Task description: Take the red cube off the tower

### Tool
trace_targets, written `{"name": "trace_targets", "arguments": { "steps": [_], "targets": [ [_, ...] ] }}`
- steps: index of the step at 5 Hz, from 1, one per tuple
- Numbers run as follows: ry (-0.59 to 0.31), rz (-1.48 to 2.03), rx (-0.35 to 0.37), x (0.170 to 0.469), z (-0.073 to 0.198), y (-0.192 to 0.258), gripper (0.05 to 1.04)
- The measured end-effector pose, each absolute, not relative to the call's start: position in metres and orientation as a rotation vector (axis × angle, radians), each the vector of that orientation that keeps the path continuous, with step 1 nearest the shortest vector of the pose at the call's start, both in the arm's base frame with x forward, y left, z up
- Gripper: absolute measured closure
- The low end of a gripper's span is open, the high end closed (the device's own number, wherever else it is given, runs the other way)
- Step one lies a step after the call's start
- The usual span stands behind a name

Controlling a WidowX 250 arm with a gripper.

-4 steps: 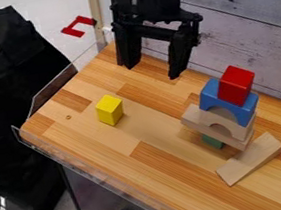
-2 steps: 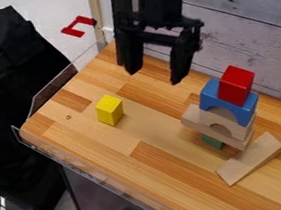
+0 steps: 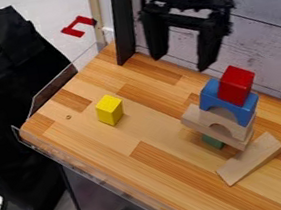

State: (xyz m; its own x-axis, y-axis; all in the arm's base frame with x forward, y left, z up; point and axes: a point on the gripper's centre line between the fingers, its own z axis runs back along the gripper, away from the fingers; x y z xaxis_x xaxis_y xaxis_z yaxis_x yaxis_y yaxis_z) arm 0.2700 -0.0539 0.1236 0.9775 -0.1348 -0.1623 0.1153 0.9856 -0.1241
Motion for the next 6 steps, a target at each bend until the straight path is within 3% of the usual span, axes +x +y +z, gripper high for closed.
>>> {"name": "trace_targets", "arguments": {
  "steps": [1,3,6],
  "targets": [
    [0.224,-0.198,-0.096,0.273,0.119,-0.071,0.085],
    [0.338,-0.209,0.035,0.282,0.103,-0.092,0.085],
    [0.333,-0.15,0.02,0.279,0.091,-0.093,0.085]
  ]
}}
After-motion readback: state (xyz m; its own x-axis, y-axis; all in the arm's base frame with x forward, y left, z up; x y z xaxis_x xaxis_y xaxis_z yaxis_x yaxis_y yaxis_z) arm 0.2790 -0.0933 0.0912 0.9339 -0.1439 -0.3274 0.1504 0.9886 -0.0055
